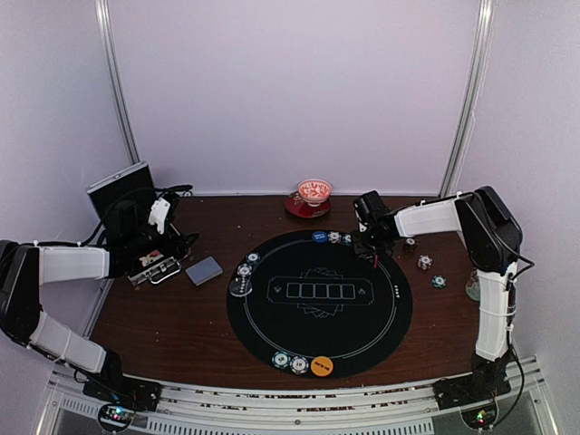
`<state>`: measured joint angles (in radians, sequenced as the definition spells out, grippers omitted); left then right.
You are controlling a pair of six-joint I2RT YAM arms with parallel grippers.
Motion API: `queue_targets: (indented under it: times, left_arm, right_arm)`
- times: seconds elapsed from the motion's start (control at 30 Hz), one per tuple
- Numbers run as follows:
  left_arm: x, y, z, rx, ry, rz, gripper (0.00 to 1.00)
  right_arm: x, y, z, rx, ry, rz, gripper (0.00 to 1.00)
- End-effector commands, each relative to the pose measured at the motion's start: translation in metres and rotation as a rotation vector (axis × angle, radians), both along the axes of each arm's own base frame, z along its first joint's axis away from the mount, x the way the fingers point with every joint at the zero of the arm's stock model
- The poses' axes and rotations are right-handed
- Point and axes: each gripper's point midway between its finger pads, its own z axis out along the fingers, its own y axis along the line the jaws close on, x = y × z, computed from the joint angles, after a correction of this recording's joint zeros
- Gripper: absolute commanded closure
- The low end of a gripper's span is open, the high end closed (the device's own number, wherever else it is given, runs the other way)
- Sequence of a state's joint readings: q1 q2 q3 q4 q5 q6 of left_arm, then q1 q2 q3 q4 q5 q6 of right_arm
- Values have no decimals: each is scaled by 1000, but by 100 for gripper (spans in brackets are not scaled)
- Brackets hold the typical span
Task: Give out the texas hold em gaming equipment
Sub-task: Place the poker chips pile in the small blind area.
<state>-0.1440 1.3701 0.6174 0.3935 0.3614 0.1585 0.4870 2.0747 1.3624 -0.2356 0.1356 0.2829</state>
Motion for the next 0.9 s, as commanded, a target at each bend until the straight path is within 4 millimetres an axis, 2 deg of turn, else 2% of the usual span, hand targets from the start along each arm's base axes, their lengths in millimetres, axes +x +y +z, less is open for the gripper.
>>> queue_targets:
  times: [0.0,0.2,0.47,0.63,0.87]
  left_arm:
    - [8,-1,21,-7,-64,-1,2]
    - [8,-1,21,-7,-64,-4,2]
    - [8,-1,21,-8,-64,-2,2]
    - [8,-1,22,-9,-66,-3,2]
    - [7,-1,24,-11,-71,-4,2]
  right_arm:
    - [2,5,8,-3,-15,13,50]
    - [2,4,16,-5,-25,10,47]
    - [-1,-8,61,6,-97,-48,38]
    - [-5,-37,77,-18,-109,-158,33]
    - [-9,-95,70,-12,-84,-314,26]
